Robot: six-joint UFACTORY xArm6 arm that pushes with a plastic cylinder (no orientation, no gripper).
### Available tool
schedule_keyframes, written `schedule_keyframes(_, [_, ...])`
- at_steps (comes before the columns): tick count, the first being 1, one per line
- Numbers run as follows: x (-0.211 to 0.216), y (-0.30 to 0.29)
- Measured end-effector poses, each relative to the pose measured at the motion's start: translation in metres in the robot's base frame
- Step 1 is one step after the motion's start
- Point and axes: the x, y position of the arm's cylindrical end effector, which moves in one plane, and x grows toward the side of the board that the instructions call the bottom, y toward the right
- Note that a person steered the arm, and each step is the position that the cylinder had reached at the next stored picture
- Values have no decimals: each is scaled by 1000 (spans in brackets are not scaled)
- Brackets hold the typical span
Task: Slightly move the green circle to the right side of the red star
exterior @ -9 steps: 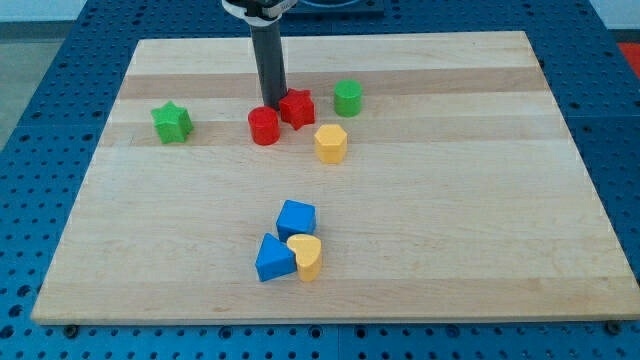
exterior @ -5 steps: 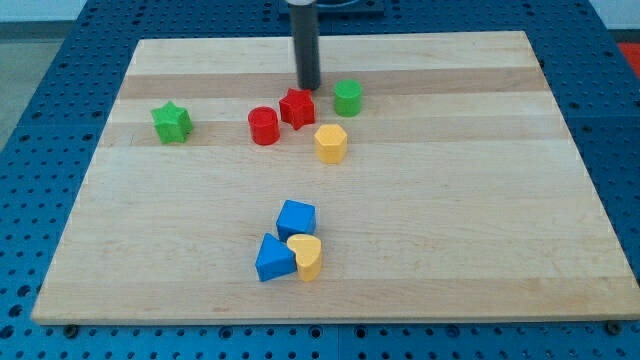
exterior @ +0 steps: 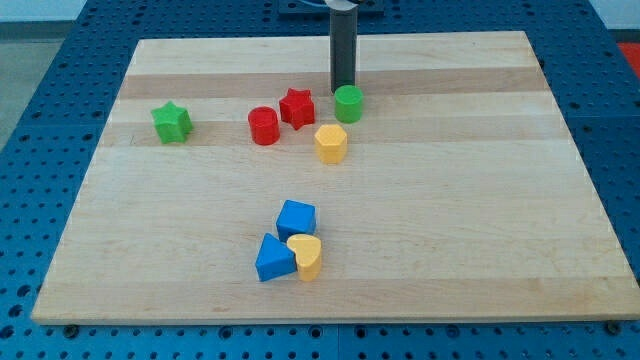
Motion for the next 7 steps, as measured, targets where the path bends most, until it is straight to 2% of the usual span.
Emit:
schedule_keyframes(3, [3, 15])
schedule_keyframes(4, [2, -15])
schedule_keyframes(5, [2, -70])
schedule_keyframes(7, [2, -220])
